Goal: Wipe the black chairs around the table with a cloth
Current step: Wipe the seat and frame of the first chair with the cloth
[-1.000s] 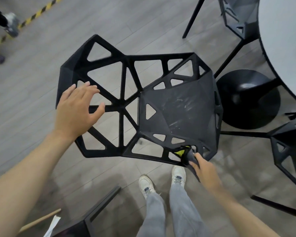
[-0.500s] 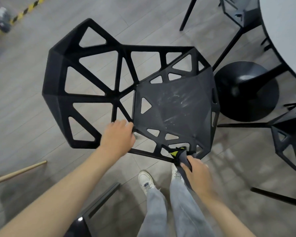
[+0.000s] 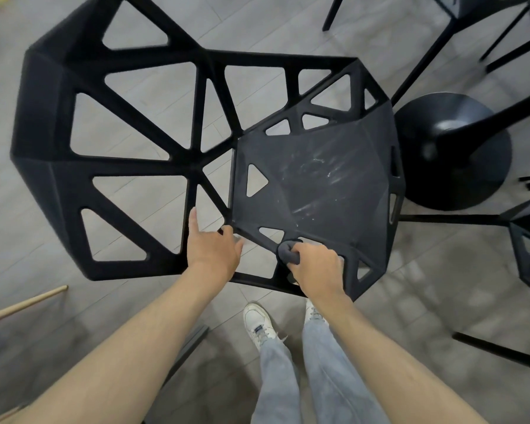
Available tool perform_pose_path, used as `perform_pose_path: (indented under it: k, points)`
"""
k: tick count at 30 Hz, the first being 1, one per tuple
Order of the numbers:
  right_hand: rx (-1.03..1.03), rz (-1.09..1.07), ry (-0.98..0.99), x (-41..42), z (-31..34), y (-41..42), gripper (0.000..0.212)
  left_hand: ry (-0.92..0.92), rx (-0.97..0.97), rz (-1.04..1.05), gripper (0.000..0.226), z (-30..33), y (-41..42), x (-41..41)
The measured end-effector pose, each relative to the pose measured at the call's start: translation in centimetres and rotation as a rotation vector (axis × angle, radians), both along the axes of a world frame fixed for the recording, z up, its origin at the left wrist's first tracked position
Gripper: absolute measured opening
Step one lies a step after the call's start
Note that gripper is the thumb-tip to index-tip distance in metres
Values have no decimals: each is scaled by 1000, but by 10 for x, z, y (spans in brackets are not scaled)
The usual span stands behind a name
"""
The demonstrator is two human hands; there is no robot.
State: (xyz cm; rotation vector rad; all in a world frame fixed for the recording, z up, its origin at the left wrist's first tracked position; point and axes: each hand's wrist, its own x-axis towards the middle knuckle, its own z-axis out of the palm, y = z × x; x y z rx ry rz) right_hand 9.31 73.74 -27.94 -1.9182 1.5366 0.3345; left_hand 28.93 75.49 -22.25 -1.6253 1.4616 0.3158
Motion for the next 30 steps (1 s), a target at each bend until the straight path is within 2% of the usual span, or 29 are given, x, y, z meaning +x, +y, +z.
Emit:
perform_pose_path:
  k: [5, 7, 11, 12, 13, 15, 17, 20, 24, 26, 30]
  points:
    - [-74, -220, -167, -7, -6, 7, 16, 45, 9, 18, 57, -10, 4, 3]
    - [-103, -299, -203, -9, -4, 15, 16, 81, 2, 75, 64, -18, 4, 6]
    - [-105, -593, -324, -26, 4, 21, 15, 129, -5, 168, 83, -24, -5, 7]
    - [-83, -605, -357, -31, 4, 22, 13, 134, -7, 187, 86, -23, -7, 7]
    - [-29, -553, -382, -33, 4, 22, 12, 141, -11, 212, 86, -23, -10, 7]
    - [121, -321, -355, -30, -1, 23, 26, 161, -20, 262, 86, -21, -13, 7]
    - [121, -158, -301, -24, -14, 20, 39, 170, -34, 279, 86, -19, -13, 7]
    - [51, -139, -307, 7, -28, 5, 36, 178, -56, 290, 86, -17, -11, 7]
    - [13, -63, -435, 87, -52, -15, 30, 196, -119, 345, 86, -21, -10, 9]
    - [-14, -48, -481, 118, -59, -21, 34, 211, -148, 380, 88, -22, -10, 10]
    - [-53, 138, -455, 96, -59, -23, 41, 208, -137, 380, 94, -18, -9, 6]
